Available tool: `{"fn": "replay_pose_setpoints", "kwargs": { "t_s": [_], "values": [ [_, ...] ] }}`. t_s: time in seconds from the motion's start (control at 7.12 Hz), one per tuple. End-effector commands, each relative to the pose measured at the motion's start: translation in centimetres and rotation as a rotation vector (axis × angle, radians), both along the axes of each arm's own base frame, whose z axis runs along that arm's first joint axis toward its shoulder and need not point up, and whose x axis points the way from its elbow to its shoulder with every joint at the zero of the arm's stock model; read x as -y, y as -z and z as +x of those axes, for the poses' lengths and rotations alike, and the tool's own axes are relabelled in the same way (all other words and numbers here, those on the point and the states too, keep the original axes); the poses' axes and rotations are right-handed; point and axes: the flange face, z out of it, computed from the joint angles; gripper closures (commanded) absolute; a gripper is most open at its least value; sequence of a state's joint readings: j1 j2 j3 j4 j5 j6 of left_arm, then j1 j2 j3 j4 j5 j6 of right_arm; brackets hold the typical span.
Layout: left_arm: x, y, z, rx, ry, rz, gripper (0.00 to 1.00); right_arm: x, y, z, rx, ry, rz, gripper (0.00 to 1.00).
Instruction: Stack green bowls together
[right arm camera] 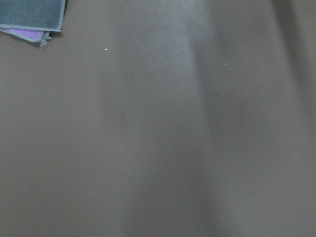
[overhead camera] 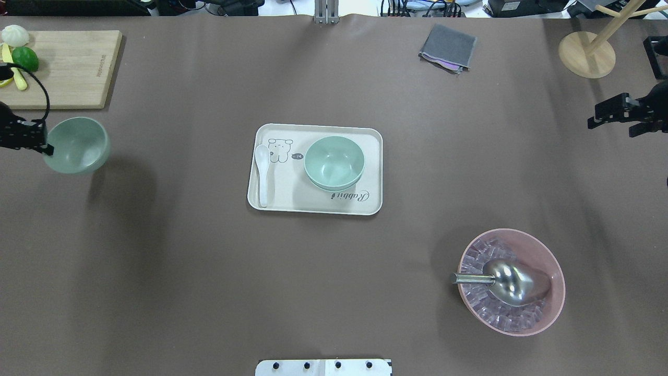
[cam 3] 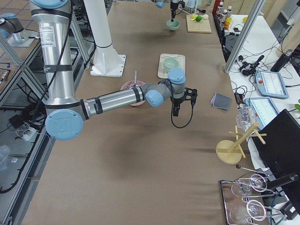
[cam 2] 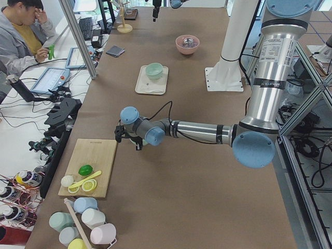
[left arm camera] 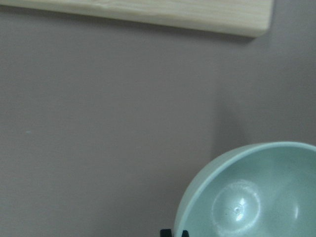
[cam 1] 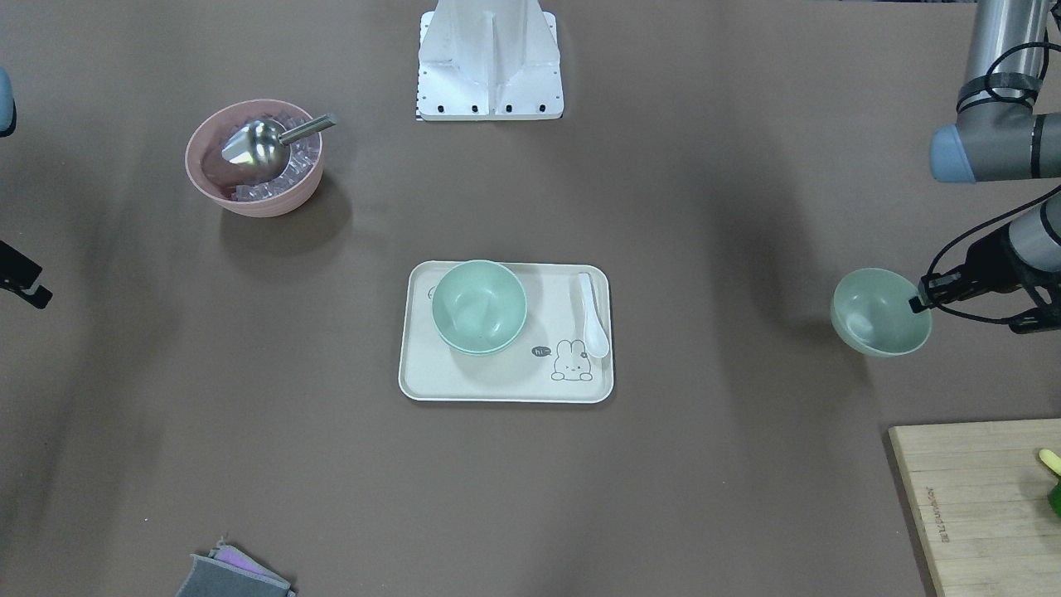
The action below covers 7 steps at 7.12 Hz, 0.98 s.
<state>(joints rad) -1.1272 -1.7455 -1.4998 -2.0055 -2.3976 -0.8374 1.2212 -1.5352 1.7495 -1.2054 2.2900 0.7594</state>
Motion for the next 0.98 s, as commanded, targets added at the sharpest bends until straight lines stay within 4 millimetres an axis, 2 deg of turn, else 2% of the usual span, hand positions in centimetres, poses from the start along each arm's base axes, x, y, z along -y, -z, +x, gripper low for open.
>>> {"fn": "replay_pose_setpoints", "kwargs": {
  "t_s": [0.0, 0.14, 0.28, 0.42, 0.7, 0.84],
  "values": [
    [-2.5, 15.3, 13.2, -0.125, 0.016, -0.115, 1.00, -1.7, -4.1, 2.9, -0.045, 0.054, 0.034, 0.00],
    [-4.7, 22.6, 22.0, -0.121, 0.033, -0.174, 1.00, -2.1, -4.4, 3.1, -0.048, 0.055, 0.034, 0.00],
    [-6.5, 29.5, 28.7, -0.085, 0.074, -0.153, 1.00, -3.3, -6.4, 4.7, -0.068, 0.070, 0.035, 0.00],
    [-7.4, 33.6, 32.0, -0.074, 0.081, -0.171, 1.00, -3.8, -8.4, 5.7, -0.090, 0.107, 0.055, 0.00],
    [-6.2, 35.9, 34.3, -0.079, 0.078, -0.177, 1.00, -4.0, -8.9, 5.9, -0.091, 0.108, 0.049, 0.00],
    [-6.3, 36.6, 34.3, -0.086, 0.075, -0.174, 1.00, -4.0, -8.9, 5.9, -0.090, 0.107, 0.049, 0.00]
  ]
}}
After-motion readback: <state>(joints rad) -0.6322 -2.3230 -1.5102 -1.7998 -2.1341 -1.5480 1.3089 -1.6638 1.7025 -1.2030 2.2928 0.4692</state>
